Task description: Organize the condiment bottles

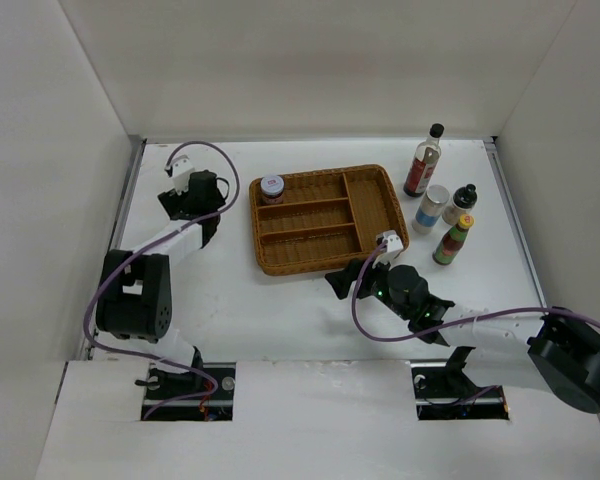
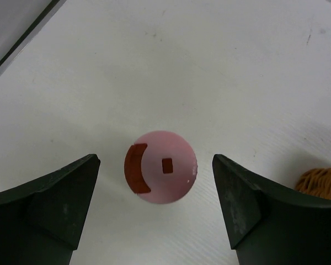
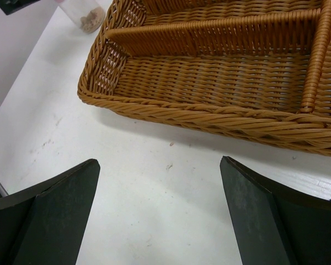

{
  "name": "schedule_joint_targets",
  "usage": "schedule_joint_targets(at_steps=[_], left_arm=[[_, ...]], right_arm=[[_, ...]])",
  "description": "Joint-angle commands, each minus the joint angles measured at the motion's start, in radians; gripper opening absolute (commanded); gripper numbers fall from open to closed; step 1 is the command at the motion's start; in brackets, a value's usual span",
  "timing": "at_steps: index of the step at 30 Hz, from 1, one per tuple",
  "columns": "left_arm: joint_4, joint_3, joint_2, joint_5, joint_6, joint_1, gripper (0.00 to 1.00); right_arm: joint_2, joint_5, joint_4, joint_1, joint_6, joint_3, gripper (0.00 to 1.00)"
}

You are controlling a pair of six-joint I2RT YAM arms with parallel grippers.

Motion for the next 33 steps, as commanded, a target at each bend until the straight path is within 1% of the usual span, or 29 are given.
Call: schedule_joint_targets(at_steps=[1, 4, 7, 8, 9, 13, 15, 18, 22, 25, 28, 33], left_arm=[[0.036, 0.067, 0.029, 0.021, -0.003, 0.018, 0.82], [0.041, 0.076, 0.051, 0.021, -0.001, 0.020, 0.66], [0.048, 0.066, 0.043, 0.020, -0.001, 0.021, 0.45], [0.054, 0.053, 0.020, 0.021, -0.004, 0.018, 0.41], [0.067, 0.038, -0.012, 0.020, -0.006, 0.015, 0.39], [0.076, -0.005, -0.193, 0.003, 0.001, -0.063, 0.38], [0.073, -0.025, -0.280, -0.006, 0.002, -0.135, 0.37], [0.073, -0.045, -0.353, -0.018, 0.001, -0.259, 0.36], [0.071, -0.013, -0.328, -0.006, -0.006, -0.379, 0.36], [0.077, 0.027, -0.281, -0.002, -0.006, -0.440, 0.37], [0.081, 0.056, -0.233, 0.001, -0.006, -0.462, 0.38], [0.084, 0.081, -0.140, 0.017, -0.004, -0.465, 0.38]], right_arm=[[0.001, -0.010, 0.050, 0.009, 0.000, 0.031, 0.97], [0.001, -0.010, 0.050, 0.009, 0.000, 0.031, 0.97], [-0.008, -0.010, 0.049, 0.009, -0.001, 0.029, 0.98], [-0.011, -0.010, 0.049, 0.009, -0.001, 0.028, 0.98], [-0.014, -0.010, 0.050, 0.009, -0.001, 0.025, 0.98], [-0.014, -0.010, 0.050, 0.009, 0.000, 0.025, 0.98], [-0.011, -0.010, 0.050, 0.009, 0.000, 0.025, 0.97], [-0.009, -0.010, 0.050, 0.009, 0.000, 0.026, 0.97], [-0.009, -0.005, 0.050, 0.009, 0.000, 0.026, 0.97], [-0.016, -0.005, 0.050, 0.009, 0.000, 0.025, 0.97], [-0.029, -0.003, 0.050, 0.007, -0.001, 0.019, 0.97], [-0.049, -0.002, 0.050, 0.002, 0.000, 0.013, 0.97]])
